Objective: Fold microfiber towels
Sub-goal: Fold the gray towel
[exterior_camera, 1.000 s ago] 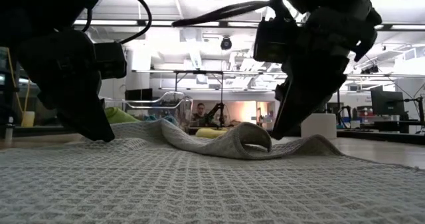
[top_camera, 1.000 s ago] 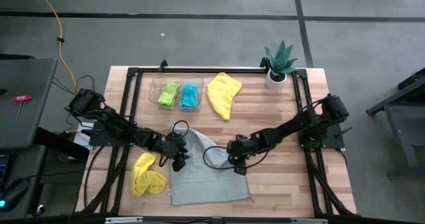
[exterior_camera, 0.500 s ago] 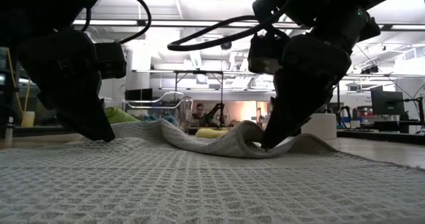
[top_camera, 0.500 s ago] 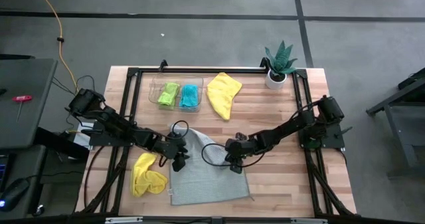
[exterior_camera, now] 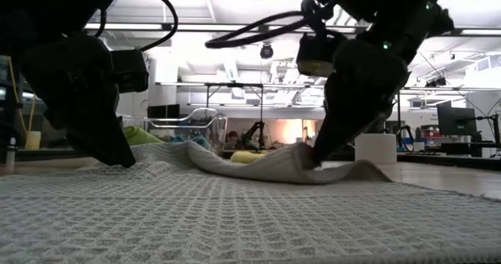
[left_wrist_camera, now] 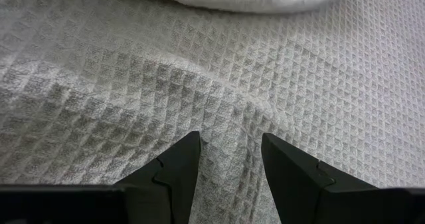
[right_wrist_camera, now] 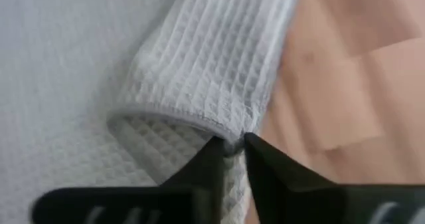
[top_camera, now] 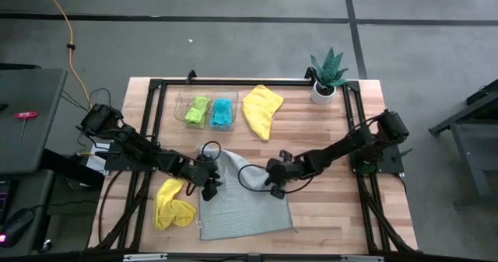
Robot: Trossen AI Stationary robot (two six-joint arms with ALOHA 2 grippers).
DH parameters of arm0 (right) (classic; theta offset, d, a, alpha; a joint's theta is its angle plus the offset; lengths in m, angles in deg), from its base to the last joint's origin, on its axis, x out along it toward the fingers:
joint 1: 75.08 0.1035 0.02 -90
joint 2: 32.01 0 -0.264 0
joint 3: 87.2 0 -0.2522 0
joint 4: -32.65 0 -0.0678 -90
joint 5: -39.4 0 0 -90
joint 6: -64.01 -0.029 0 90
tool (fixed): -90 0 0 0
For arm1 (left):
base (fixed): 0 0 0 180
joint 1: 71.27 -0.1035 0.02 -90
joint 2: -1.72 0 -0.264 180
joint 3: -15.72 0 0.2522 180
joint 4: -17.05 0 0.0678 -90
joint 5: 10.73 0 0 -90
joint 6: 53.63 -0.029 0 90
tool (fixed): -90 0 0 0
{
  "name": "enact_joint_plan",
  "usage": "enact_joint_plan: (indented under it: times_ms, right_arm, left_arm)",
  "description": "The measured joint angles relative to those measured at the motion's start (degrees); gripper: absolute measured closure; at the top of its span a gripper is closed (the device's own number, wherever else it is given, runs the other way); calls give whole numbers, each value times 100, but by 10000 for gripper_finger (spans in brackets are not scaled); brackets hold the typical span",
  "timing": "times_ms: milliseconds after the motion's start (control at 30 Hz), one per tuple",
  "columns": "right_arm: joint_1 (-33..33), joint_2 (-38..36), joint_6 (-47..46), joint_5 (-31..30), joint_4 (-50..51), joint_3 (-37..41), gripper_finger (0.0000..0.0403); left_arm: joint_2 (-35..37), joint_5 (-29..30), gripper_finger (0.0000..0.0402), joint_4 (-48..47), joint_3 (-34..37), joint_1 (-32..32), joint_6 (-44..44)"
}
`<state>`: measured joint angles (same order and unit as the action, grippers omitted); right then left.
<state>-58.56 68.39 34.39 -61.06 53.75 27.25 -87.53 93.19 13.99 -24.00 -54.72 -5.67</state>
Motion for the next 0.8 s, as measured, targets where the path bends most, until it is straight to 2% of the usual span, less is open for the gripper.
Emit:
enact_joint_plan:
  times_ms: [67,133,233,433,600,800]
  right_arm:
    - [-28,-151,7,-251,174,0,387]
    - [-102,-288,29,-334,412,0,398]
    - [-254,-452,63,-480,877,0,396]
    - [-570,-786,447,-1167,1670,0,401]
    - [-859,-885,773,-1301,2235,0,401]
    - [-1143,-887,825,-1332,2369,0,398]
  left_arm:
    - [1,6,245,0,0,0,-2]
    - [2,18,245,0,0,0,-8]
    - [2,20,245,9,0,0,-13]
    - [-3,-34,245,334,15,-7,-13]
    - [-23,-560,245,1084,12,-5,-156]
    - [-17,-918,245,850,-140,-17,-774]
